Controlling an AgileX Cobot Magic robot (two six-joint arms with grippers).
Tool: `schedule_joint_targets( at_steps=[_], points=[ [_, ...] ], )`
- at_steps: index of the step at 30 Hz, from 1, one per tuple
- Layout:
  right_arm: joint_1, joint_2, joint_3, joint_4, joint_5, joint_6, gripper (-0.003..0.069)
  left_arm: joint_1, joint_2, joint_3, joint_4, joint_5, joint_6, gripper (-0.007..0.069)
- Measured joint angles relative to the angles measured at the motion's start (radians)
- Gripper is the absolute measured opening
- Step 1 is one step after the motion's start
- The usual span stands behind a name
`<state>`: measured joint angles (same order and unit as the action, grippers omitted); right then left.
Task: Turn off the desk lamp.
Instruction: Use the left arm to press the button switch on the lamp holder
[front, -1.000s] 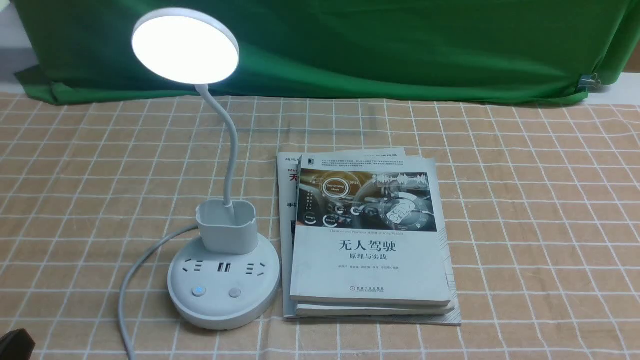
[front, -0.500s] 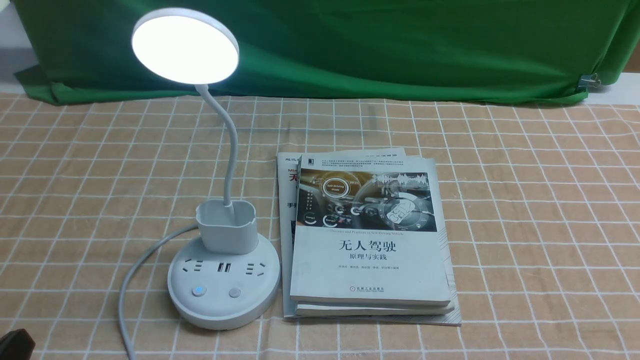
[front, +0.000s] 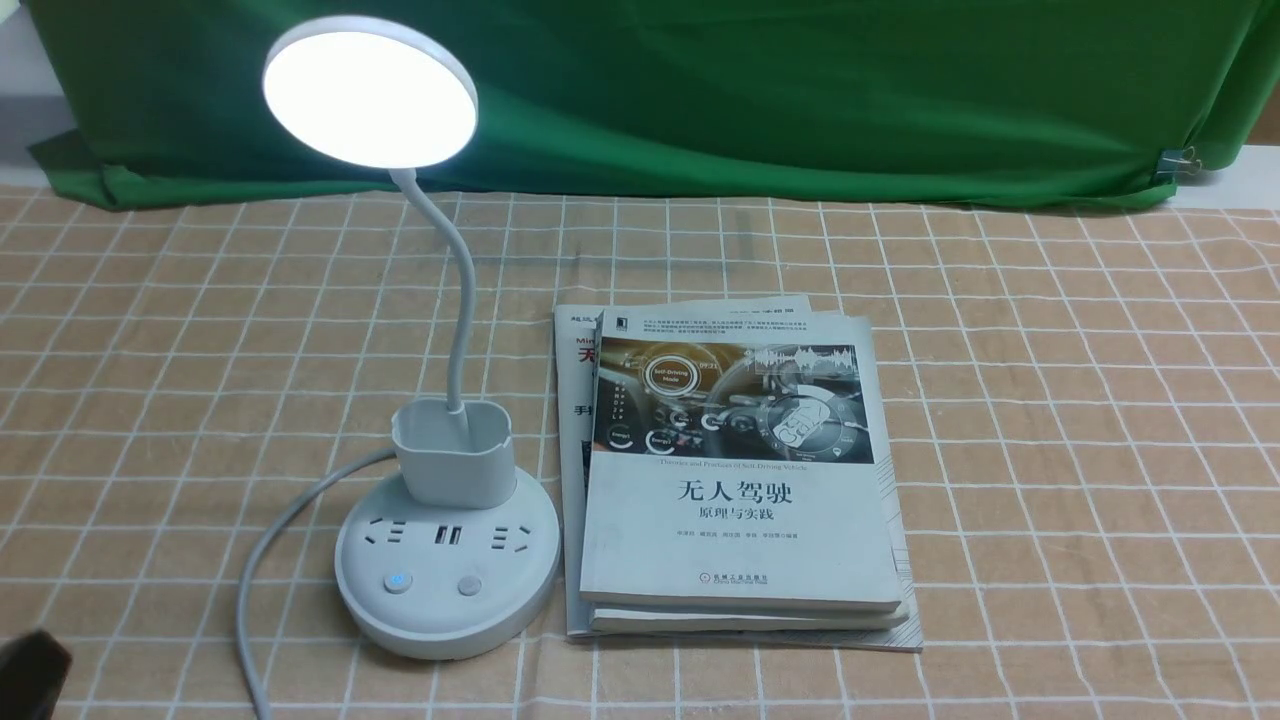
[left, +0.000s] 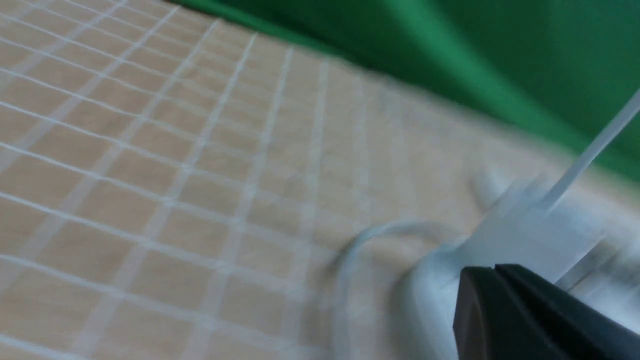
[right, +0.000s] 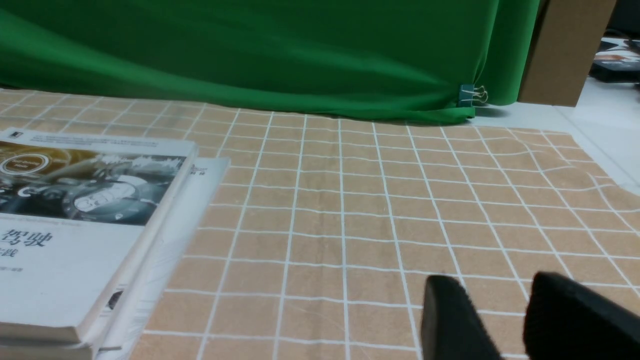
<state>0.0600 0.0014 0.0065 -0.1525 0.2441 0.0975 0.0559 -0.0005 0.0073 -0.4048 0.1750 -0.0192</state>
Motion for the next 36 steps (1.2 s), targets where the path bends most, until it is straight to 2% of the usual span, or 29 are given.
schedule_joint_targets(
  at_steps=[4, 6, 10, 15, 20, 22, 23, 24, 26, 29, 32, 36],
  points=[
    [0.000, 0.000, 0.000, 0.000, 0.000, 0.000, 0.0242, 0.000, 0.000, 0.000, -0.274, -0.123, -0.012, -0.0003],
    [0.000, 0.000, 0.000, 0.000, 0.000, 0.000, 0.0242, 0.000, 0.000, 0.000, -0.345, -0.175, -0.015, -0.0003],
    [0.000, 0.000, 0.000, 0.000, 0.000, 0.000, 0.0242, 0.000, 0.000, 0.000, -0.343, -0.231, -0.007, -0.0003],
    [0.000, 0.000, 0.000, 0.000, 0.000, 0.000, 0.0242, 0.000, 0.000, -0.001, -0.343, -0.188, -0.001, -0.0003],
    [0.000, 0.000, 0.000, 0.000, 0.000, 0.000, 0.0242, 0.001, 0.124, -0.164, -0.226, 0.123, 0.002, -0.0003],
    [0.000, 0.000, 0.000, 0.000, 0.000, 0.000, 0.0242, 0.001, 0.199, -0.224, -0.188, 0.199, 0.004, -0.0003],
    [0.000, 0.000, 0.000, 0.000, 0.000, 0.000, 0.0242, 0.001, 0.300, -0.319, -0.126, 0.327, 0.009, -0.0003],
    [0.000, 0.000, 0.000, 0.000, 0.000, 0.000, 0.0242, 0.001, 0.327, -0.340, -0.112, 0.342, 0.012, -0.0003],
    [0.000, 0.000, 0.000, 0.000, 0.000, 0.000, 0.0242, 0.001, 0.515, -0.464, -0.029, 0.539, 0.058, -0.0003],
    [0.000, 0.000, 0.000, 0.000, 0.000, 0.000, 0.0242, 0.001, 0.716, -0.583, 0.050, 0.692, 0.119, -0.0003],
    [0.000, 0.000, 0.000, 0.000, 0.000, 0.000, 0.0242, -0.003, 0.887, -0.654, 0.084, 0.735, 0.153, -0.0003],
    [0.000, 0.000, 0.000, 0.000, 0.000, 0.000, 0.0242, -0.062, 1.053, -0.705, 0.095, 0.728, 0.183, -0.0003]
  ],
)
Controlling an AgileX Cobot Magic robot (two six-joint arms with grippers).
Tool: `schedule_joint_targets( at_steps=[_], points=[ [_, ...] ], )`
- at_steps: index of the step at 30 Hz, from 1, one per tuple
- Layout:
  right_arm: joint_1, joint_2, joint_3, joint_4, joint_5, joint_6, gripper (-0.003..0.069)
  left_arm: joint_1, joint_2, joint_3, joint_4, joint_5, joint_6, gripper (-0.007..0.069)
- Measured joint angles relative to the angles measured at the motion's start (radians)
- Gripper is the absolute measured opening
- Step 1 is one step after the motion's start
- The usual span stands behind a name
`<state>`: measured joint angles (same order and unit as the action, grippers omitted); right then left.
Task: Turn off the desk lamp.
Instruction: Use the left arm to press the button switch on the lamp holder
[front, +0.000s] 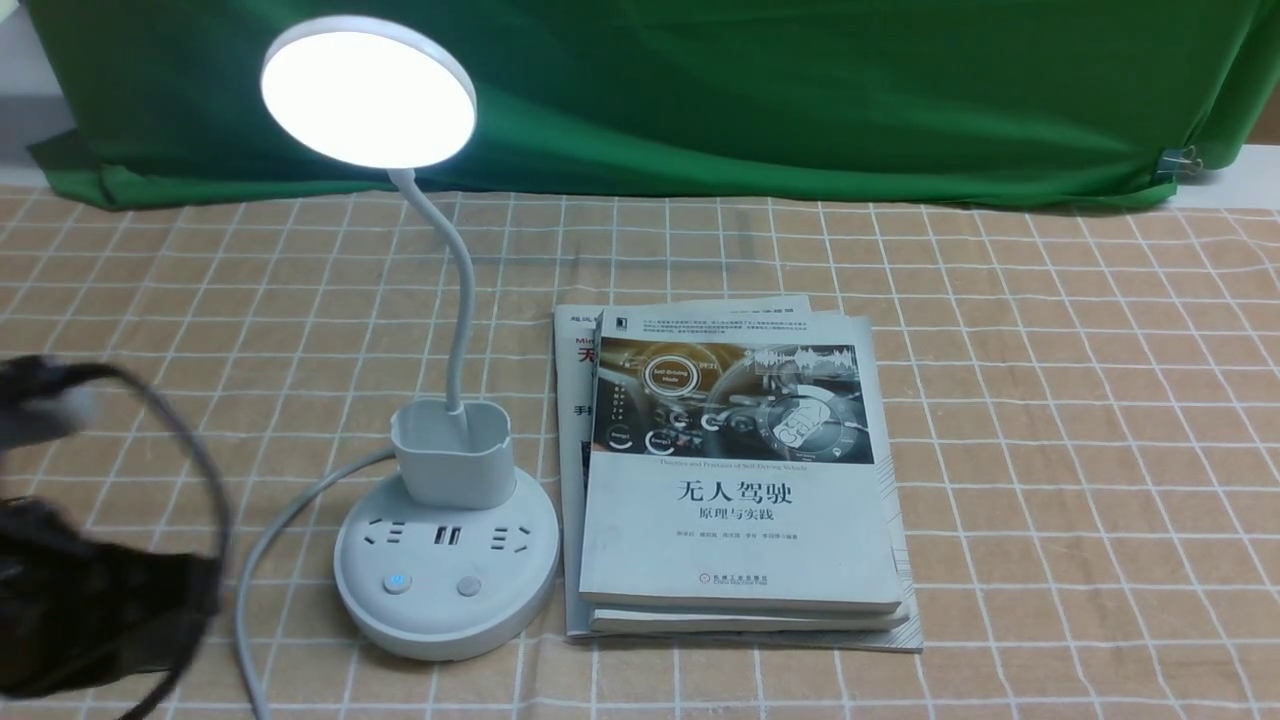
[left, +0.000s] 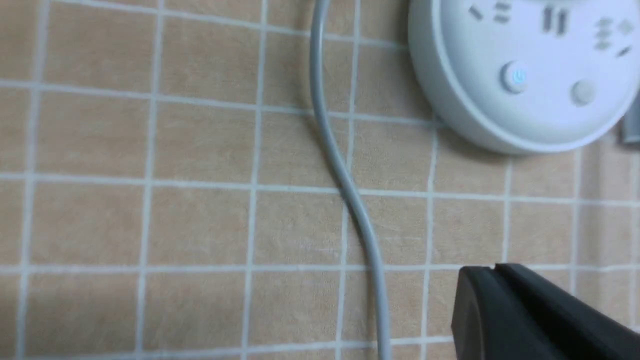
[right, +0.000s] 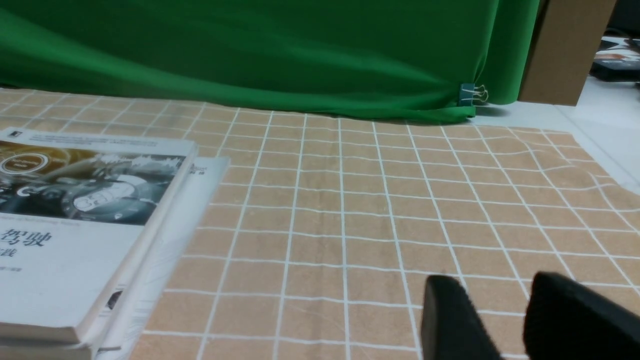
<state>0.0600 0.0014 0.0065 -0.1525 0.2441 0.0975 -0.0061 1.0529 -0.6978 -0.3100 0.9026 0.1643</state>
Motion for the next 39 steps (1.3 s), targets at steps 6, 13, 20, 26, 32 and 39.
schedule_joint_targets(
  at_steps=[6, 13, 20, 26, 32, 39],
  points=[
    [0.000, 0.000, 0.000, 0.000, 0.000, 0.000, 0.0242, -0.229, 0.231, -0.112, 0.010, -0.007, -0.011, -0.0003],
    [0.000, 0.000, 0.000, 0.000, 0.000, 0.000, 0.0242, -0.368, 0.414, -0.251, 0.007, -0.007, -0.016, -0.0003],
    [0.000, 0.000, 0.000, 0.000, 0.000, 0.000, 0.0242, -0.380, 0.553, -0.364, 0.063, 0.001, -0.017, -0.0003],
    [0.000, 0.000, 0.000, 0.000, 0.000, 0.000, 0.0242, -0.426, 0.599, -0.418, 0.150, 0.030, -0.052, -0.0003],
    [0.000, 0.000, 0.000, 0.000, 0.000, 0.000, 0.0242, -0.434, 0.604, -0.432, 0.161, 0.016, -0.053, -0.0003],
    [0.000, 0.000, 0.000, 0.000, 0.000, 0.000, 0.0242, -0.434, 0.650, -0.433, 0.161, -0.009, -0.053, -0.0003]
  ],
)
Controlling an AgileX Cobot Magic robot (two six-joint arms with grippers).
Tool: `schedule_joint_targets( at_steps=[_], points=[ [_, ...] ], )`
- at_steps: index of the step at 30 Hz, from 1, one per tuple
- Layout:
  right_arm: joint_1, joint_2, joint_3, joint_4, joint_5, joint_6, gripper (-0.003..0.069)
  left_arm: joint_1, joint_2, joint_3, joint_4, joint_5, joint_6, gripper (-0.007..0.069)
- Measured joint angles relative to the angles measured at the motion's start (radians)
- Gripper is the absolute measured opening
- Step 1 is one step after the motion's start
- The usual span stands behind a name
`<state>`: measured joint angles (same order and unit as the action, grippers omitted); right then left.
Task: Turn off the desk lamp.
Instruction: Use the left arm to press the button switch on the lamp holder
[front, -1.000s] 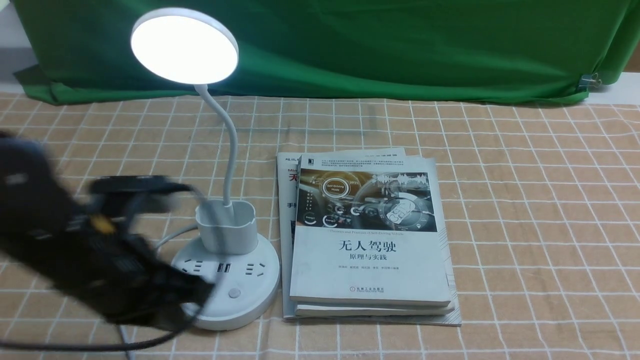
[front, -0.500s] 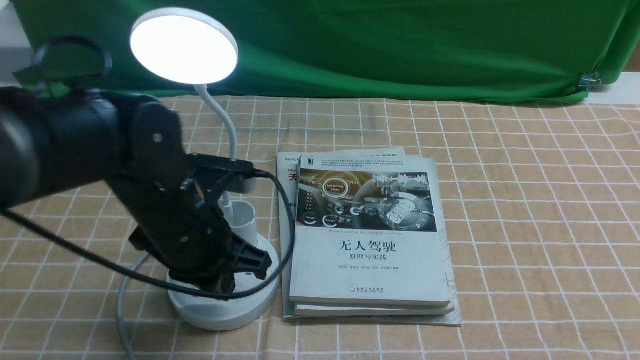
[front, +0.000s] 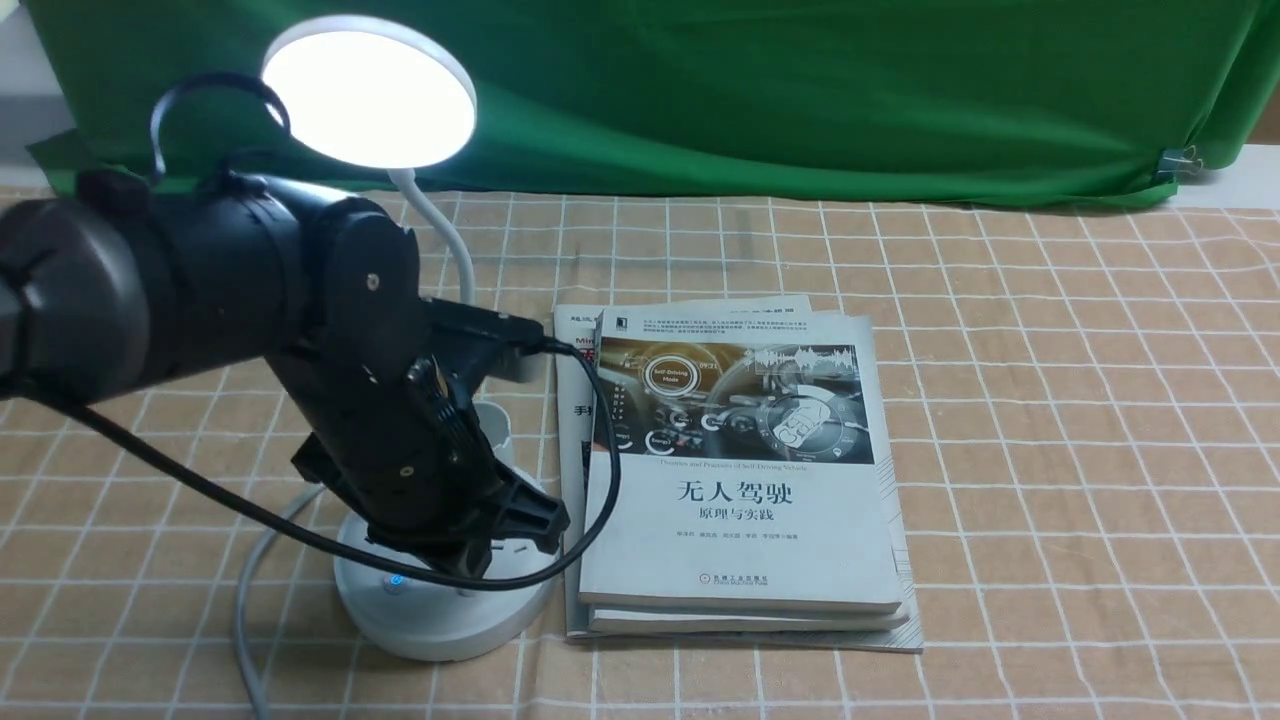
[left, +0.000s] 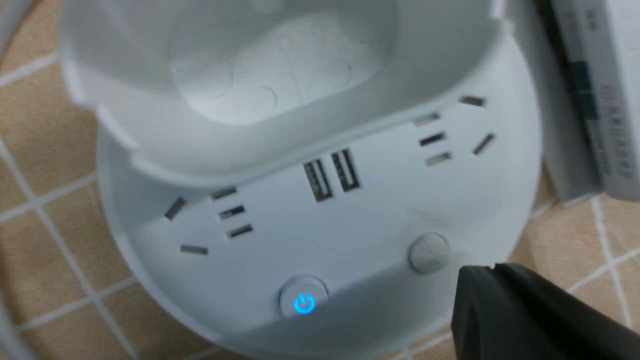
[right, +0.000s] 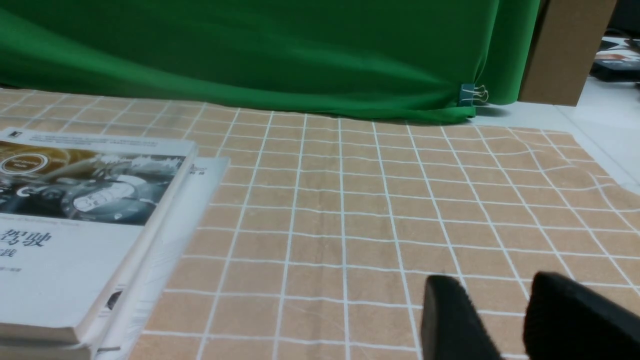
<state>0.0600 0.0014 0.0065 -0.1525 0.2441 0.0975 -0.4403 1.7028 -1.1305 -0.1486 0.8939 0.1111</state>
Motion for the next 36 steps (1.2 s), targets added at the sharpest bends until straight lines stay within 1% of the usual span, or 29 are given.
schedule_joint_targets(
  at_steps=[6, 11, 16, 22, 26, 36],
  points=[
    [0.000, 0.000, 0.000, 0.000, 0.000, 0.000, 0.0242, 0.000, 0.063, -0.004, 0.002, -0.003, 0.000, -0.0003],
    [0.000, 0.000, 0.000, 0.000, 0.000, 0.000, 0.0242, 0.000, 0.067, -0.010, 0.006, -0.002, 0.000, -0.0003],
    [0.000, 0.000, 0.000, 0.000, 0.000, 0.000, 0.0242, 0.000, 0.038, -0.009, 0.008, -0.003, 0.000, -0.0003],
    [0.000, 0.000, 0.000, 0.000, 0.000, 0.000, 0.0242, 0.000, -0.059, -0.009, 0.009, -0.003, 0.000, -0.0003],
    [0.000, 0.000, 0.000, 0.000, 0.000, 0.000, 0.0242, 0.000, -0.063, -0.009, 0.009, -0.003, 0.000, -0.0003],
    [0.000, 0.000, 0.000, 0.000, 0.000, 0.000, 0.0242, 0.000, 0.057, -0.009, 0.007, -0.023, 0.005, -0.0003]
  ],
)
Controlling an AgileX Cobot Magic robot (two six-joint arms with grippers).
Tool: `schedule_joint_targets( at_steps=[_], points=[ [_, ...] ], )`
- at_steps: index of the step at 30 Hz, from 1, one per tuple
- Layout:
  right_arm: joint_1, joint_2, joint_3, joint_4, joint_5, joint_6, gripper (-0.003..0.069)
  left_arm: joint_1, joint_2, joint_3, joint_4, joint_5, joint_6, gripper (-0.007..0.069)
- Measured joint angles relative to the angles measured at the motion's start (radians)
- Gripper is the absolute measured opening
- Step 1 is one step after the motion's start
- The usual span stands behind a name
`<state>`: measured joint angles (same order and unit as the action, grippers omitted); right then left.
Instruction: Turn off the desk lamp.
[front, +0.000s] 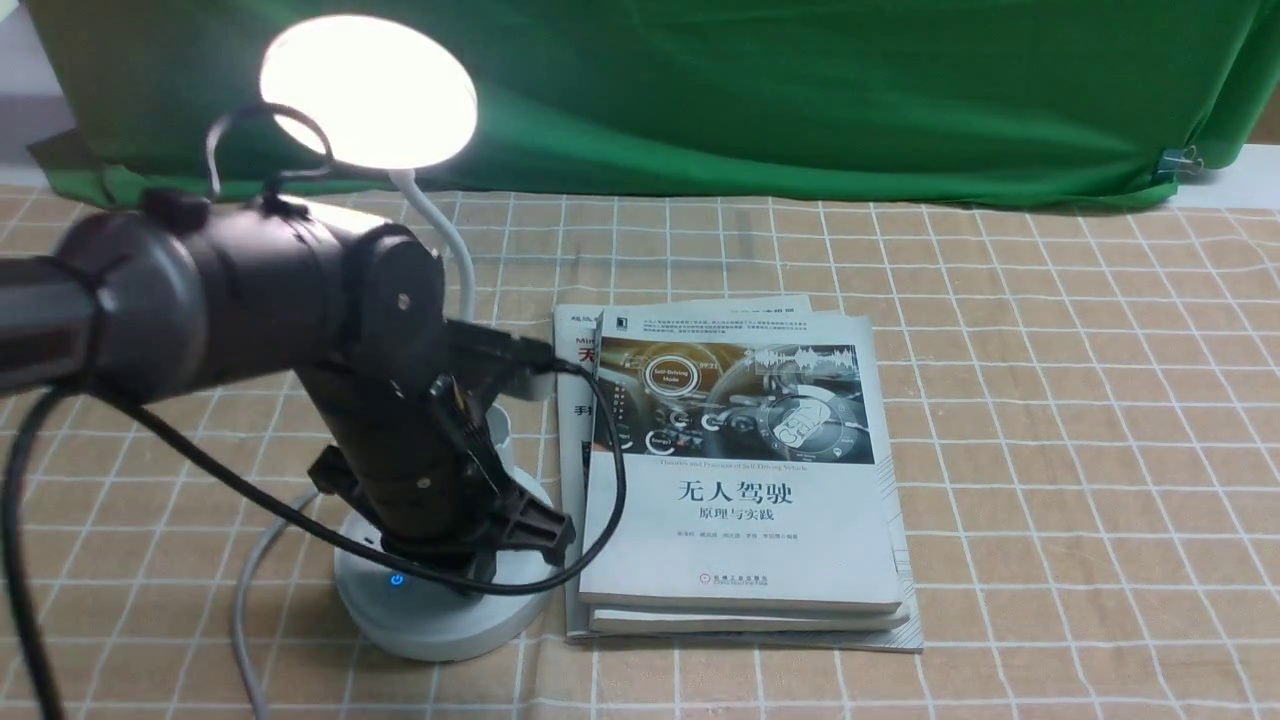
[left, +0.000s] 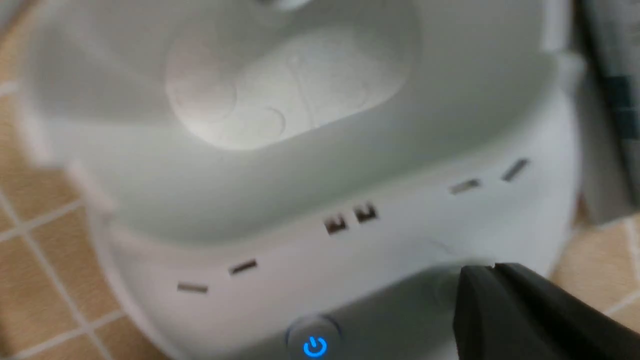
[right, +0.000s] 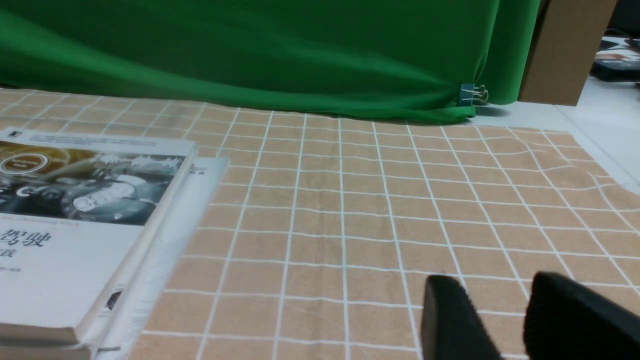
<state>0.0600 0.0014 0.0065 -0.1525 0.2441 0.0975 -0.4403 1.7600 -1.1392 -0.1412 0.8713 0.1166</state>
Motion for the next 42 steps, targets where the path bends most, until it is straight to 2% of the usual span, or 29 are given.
schedule_joint_targets(
  at_steps=[11, 28, 32, 42],
  points=[
    [0.000, 0.000, 0.000, 0.000, 0.000, 0.000, 0.0242, 0.000, -0.012, -0.001, 0.010, 0.026, 0.000, -0.0003],
    [0.000, 0.000, 0.000, 0.000, 0.000, 0.000, 0.0242, 0.000, -0.340, 0.057, -0.033, 0.042, -0.001, -0.0003],
    [0.000, 0.000, 0.000, 0.000, 0.000, 0.000, 0.0242, 0.000, -0.542, 0.167, -0.074, -0.061, 0.006, -0.0003],
    [0.000, 0.000, 0.000, 0.000, 0.000, 0.000, 0.0242, 0.000, -1.085, 0.613, -0.079, -0.471, 0.008, -0.0003]
  ],
)
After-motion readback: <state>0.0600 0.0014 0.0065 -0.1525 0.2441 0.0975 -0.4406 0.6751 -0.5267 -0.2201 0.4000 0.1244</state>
